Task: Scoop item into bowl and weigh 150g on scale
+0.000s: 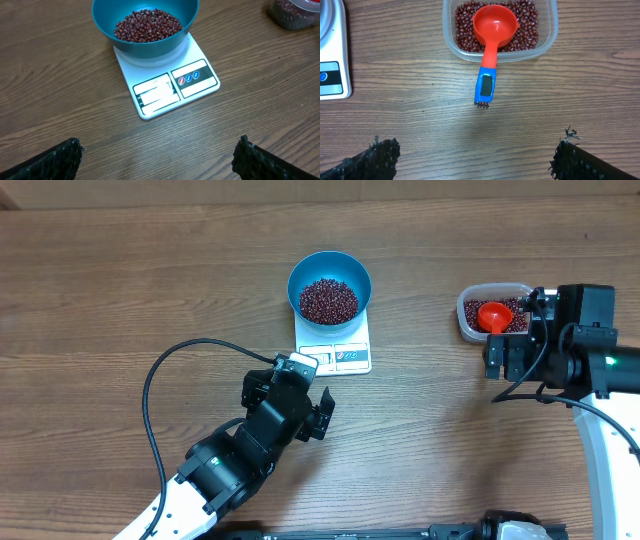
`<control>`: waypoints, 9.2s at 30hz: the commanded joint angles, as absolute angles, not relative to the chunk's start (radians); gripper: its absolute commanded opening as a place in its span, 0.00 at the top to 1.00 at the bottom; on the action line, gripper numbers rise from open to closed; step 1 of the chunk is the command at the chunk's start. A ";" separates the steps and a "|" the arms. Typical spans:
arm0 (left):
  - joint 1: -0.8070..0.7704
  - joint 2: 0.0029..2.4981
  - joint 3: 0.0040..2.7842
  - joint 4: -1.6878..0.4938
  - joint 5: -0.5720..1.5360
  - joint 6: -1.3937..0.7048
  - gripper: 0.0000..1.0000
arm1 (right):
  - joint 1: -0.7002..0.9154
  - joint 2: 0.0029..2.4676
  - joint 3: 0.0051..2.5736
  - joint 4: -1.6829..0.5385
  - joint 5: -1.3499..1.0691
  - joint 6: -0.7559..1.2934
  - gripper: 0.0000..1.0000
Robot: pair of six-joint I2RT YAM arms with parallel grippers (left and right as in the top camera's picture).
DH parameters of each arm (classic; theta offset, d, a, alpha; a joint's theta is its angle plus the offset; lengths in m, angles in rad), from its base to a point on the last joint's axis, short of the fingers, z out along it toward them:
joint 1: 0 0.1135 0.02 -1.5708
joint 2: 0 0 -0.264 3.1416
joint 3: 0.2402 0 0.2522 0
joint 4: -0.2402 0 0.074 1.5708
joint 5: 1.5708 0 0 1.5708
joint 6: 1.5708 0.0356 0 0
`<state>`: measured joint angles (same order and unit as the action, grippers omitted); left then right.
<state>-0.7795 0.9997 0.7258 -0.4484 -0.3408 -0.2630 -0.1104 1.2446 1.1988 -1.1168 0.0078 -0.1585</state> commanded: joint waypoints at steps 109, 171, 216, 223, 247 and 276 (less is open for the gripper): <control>-0.705 1.499 0.720 -0.136 -0.235 -0.546 0.00 | -0.107 1.246 1.225 -1.113 0.017 -0.165 0.00; -0.650 0.712 0.353 -0.067 -0.237 -0.311 0.01 | -0.107 1.246 1.225 -1.113 0.017 -0.165 0.00; 0.006 0.002 0.004 -0.078 0.056 0.045 0.00 | -0.107 1.246 1.225 -1.113 0.017 -0.165 0.00; 0.006 0.003 0.004 -0.075 0.052 0.045 0.00 | -0.107 1.246 1.225 -1.113 0.017 -0.165 0.00; 0.006 0.004 0.005 -0.075 0.052 0.045 0.00 | -0.107 1.246 1.225 -1.113 0.017 -0.165 0.00; 0.006 0.004 0.005 -0.075 0.052 0.045 0.01 | -0.107 1.246 1.225 -1.113 0.017 -0.165 0.00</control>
